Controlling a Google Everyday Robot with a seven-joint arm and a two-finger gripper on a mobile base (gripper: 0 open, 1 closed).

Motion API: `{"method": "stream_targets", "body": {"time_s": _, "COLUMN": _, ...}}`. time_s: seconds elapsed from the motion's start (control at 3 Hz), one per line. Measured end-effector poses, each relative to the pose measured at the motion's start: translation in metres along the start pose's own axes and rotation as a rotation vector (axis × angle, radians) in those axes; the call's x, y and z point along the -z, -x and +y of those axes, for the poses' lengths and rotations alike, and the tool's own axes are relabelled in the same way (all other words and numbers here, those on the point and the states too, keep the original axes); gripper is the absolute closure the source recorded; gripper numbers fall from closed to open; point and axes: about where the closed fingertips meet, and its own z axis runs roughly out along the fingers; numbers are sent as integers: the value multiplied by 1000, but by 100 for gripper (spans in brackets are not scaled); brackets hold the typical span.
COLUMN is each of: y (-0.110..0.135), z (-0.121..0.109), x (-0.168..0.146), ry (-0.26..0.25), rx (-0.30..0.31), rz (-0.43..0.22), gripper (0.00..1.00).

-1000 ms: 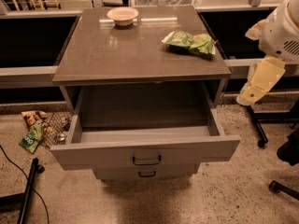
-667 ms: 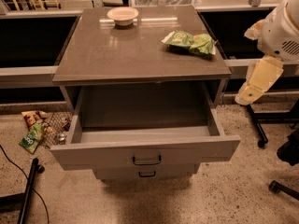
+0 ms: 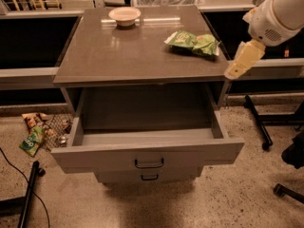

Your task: Place green jalapeno chip bag into top drawer

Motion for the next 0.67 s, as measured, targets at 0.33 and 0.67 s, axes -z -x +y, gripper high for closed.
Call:
{"method": "stream_targets", "body": {"time_s": 0.33, "y": 9, "z": -35, "x": -33, "ry": -35, "rx": -44, "rz": -58, "gripper": 0}}
{"method": "stream_targets", "body": {"time_s": 0.67, "y": 18, "z": -56, "x": -68, "ry": -29, "rx": -87, "rz": -104, "gripper": 0}}
